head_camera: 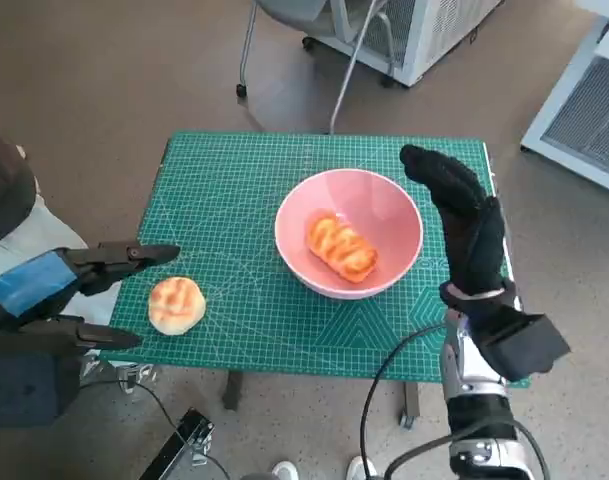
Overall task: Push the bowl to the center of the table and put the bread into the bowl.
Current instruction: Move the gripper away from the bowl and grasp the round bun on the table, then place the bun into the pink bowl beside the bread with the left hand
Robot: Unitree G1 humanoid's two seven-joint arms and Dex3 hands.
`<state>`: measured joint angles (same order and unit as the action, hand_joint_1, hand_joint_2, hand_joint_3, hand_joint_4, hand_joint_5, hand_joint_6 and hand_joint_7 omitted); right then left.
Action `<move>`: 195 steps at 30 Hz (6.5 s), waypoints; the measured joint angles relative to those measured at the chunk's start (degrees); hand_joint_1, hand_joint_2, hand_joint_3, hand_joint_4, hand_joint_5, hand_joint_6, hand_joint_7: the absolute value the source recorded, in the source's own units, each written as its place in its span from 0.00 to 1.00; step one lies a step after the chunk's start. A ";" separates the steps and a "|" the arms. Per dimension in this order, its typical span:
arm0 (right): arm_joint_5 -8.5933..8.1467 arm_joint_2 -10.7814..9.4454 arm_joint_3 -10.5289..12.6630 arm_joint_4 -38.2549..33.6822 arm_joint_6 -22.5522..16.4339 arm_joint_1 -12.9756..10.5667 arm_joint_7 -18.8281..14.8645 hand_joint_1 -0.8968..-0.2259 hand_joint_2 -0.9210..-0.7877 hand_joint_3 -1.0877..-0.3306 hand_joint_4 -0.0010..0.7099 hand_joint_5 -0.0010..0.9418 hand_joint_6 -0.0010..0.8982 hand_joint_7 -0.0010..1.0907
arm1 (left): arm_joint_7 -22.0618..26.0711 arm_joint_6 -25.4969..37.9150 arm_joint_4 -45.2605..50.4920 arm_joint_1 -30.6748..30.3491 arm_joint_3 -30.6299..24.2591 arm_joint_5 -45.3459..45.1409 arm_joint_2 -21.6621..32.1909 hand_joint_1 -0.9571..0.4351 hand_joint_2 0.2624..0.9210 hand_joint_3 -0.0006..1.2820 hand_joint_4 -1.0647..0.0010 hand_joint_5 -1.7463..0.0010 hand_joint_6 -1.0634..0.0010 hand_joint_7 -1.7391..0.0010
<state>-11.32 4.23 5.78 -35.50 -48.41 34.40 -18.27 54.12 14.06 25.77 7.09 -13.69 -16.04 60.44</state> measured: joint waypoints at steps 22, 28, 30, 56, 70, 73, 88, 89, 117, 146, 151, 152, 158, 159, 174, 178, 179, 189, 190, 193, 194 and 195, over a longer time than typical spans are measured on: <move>0.00 0.98 0.59 1.40 1.15 -1.00 -1.02 0.53 0.00 0.48 0.59 0.01 0.09 0.75 | -8.00 -4.77 -10.88 2.73 16.49 -11.27 -2.32 0.74 0.84 0.00 0.76 1.00 0.58 1.00; 0.02 1.16 0.71 1.78 1.50 -1.23 -1.02 0.53 0.00 0.48 0.59 0.01 0.09 0.75 | -8.91 -5.88 -14.64 3.98 20.76 -14.56 -3.66 0.74 0.85 0.00 0.75 1.00 0.57 1.00; 0.01 1.30 0.75 1.86 1.68 -1.27 -1.02 0.53 0.00 0.48 0.59 0.01 0.09 0.74 | -9.43 -6.36 -16.02 4.71 21.92 -15.63 -4.26 0.75 0.85 0.00 0.74 0.99 0.56 0.99; 0.12 1.40 0.85 3.07 2.43 -1.44 -0.93 0.53 0.00 0.48 0.59 0.01 0.09 0.75 | -22.31 -20.42 -33.60 14.57 28.19 -25.89 -4.67 0.69 0.99 0.07 0.41 0.31 0.36 0.34; 0.10 1.13 0.94 2.65 2.22 -1.42 -0.91 0.52 0.00 0.48 0.59 0.01 0.09 0.74 | -20.24 -21.14 -33.30 18.33 21.82 -17.52 -4.70 0.69 1.00 0.04 0.35 0.32 0.36 0.36; 0.05 1.08 1.00 2.43 2.18 -1.37 -0.92 0.52 0.00 0.48 0.59 0.01 0.10 0.74 | -19.52 -19.79 -32.08 20.92 20.41 -16.55 -4.78 0.69 1.00 0.04 0.35 0.34 0.37 0.35; -0.13 1.01 1.01 2.00 2.19 -1.15 -1.01 0.54 0.00 0.48 0.59 0.01 0.10 0.74 | -18.29 -16.39 -20.40 33.71 20.61 -14.95 -11.42 0.69 1.00 0.07 0.44 0.32 0.36 0.31; -0.17 1.02 1.03 2.02 2.19 -1.17 -1.02 0.53 0.00 0.48 0.59 0.01 0.10 0.74 | -18.24 -16.73 -19.80 33.86 20.65 -14.81 -11.72 0.69 1.00 0.07 0.44 0.32 0.36 0.31; 0.15 1.23 1.44 1.48 0.59 -1.89 -0.49 0.53 0.00 0.49 0.60 0.01 0.12 0.71 | 7.15 9.18 8.79 11.16 9.22 -10.86 0.97 0.60 0.57 0.09 1.00 1.00 0.80 0.99; -2.02 1.06 1.10 0.94 2.28 -1.32 -2.75 0.53 0.00 0.48 0.59 0.01 0.11 0.73 | -3.53 4.85 -3.01 2.56 18.15 -18.70 -2.24 0.62 0.65 0.02 0.95 1.00 0.77 0.99; -1.99 1.23 1.10 1.08 2.29 -1.33 -2.75 0.53 0.00 0.48 0.59 0.01 0.11 0.73 | -5.73 3.31 -8.17 3.72 21.06 -20.64 -3.74 0.62 0.66 0.02 0.94 1.00 0.76 0.99; -1.98 1.29 1.10 1.08 2.28 -1.33 -2.75 0.53 0.00 0.49 0.59 0.01 0.11 0.73 | -6.15 2.94 -9.35 4.14 21.68 -21.10 -4.08 0.62 0.67 0.02 0.94 1.00 0.76 0.99; -1.92 1.49 1.11 1.06 2.16 -1.33 -2.75 0.52 0.00 0.49 0.60 0.01 0.11 0.73 | -8.12 1.33 -15.53 6.62 24.68 -23.06 -5.95 0.63 0.69 0.03 0.94 1.00 0.75 0.99; -1.93 1.53 1.12 1.08 2.17 -1.34 -2.75 0.52 0.00 0.49 0.60 0.01 0.11 0.73 | -8.34 1.19 -16.43 7.03 25.23 -23.47 -6.28 0.63 0.69 0.03 0.94 1.00 0.75 0.99; -1.94 1.97 1.10 2.47 2.40 -1.64 -2.74 0.53 0.00 0.49 0.60 0.01 0.11 0.73 | -8.90 0.90 -27.37 11.79 31.58 -28.82 -10.30 0.74 0.76 0.05 0.81 0.98 0.60 0.97; -1.95 2.07 1.16 2.49 2.50 -1.65 -2.74 0.54 0.00 0.48 0.60 0.01 0.11 0.73 | -9.03 -0.11 -29.78 13.66 33.01 -30.00 -10.55 0.82 0.87 0.07 0.56 0.71 0.43 0.92; -1.94 2.07 1.16 2.49 2.54 -1.65 -2.74 0.54 0.00 0.48 0.60 0.01 0.10 0.73 | -9.33 -0.77 -30.50 14.34 33.39 -30.50 -10.57 0.87 0.92 0.08 0.51 0.54 0.42 0.86; -1.92 2.07 1.13 2.49 2.61 -1.65 -2.73 0.54 0.00 0.48 0.60 0.01 0.10 0.73 | -17.80 -8.79 -35.78 16.15 33.70 -31.62 -9.87 0.69 0.92 0.11 0.39 0.28 0.33 0.41; -1.92 2.07 1.13 2.49 2.63 -1.65 -2.73 0.54 0.00 0.48 0.60 0.01 0.10 0.73 | -18.34 -9.40 -35.93 16.15 33.57 -31.43 -9.85 0.69 0.92 0.11 0.40 0.27 0.34 0.41; -1.95 2.07 1.14 2.48 2.69 -1.64 -2.74 0.54 0.00 0.48 0.60 0.01 0.10 0.73 | -19.03 -10.80 -35.94 16.13 32.50 -29.99 -9.86 0.69 0.95 0.09 0.40 0.27 0.35 0.40; -1.95 2.06 1.14 2.45 2.70 -1.64 -2.74 0.54 0.00 0.48 0.60 0.01 0.10 0.73 | -18.99 -10.99 -35.85 16.13 32.00 -29.13 -9.88 0.69 0.96 0.09 0.40 0.27 0.35 0.40; -1.96 2.07 1.15 2.43 2.70 -1.63 -2.74 0.54 0.00 0.48 0.60 0.01 0.10 0.73 | -18.85 -11.14 -35.71 16.13 31.53 -28.37 -9.88 0.69 0.97 0.08 0.39 0.27 0.36 0.39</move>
<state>-13.27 6.29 6.93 -33.07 -45.71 32.76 -21.01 35.27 2.92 -9.94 23.22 17.84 -44.41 50.56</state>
